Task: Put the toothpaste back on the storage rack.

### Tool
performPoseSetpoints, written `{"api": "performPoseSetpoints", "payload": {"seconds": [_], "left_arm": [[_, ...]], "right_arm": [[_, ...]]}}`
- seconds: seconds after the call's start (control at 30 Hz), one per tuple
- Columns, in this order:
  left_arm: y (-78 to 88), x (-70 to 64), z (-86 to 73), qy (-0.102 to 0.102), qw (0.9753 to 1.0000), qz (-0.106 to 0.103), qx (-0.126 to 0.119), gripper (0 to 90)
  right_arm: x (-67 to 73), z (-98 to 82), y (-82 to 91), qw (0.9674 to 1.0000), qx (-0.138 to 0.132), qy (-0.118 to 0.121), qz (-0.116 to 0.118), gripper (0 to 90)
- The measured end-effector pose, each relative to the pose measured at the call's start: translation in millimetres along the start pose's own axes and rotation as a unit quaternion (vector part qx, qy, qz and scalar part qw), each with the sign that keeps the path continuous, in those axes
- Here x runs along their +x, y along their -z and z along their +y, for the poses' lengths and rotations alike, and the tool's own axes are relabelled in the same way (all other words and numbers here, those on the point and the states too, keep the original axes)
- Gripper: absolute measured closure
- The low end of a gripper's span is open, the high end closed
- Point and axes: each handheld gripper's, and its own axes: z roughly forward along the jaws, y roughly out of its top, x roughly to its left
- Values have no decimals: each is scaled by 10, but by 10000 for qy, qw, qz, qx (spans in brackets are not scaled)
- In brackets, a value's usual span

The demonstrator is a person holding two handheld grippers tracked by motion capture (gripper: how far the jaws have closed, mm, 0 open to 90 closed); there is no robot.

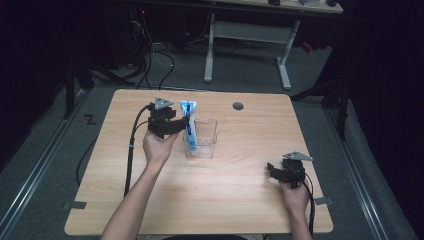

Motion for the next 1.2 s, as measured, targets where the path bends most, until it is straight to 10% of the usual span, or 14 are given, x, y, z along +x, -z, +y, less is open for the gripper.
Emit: {"api": "performPoseSetpoints", "payload": {"seconds": [1.2], "left_arm": [[393, 221, -66, 42, 9992, 334, -233, 439]], "right_arm": [[0, 0, 0, 10000, -1, 1, -1, 319]]}}
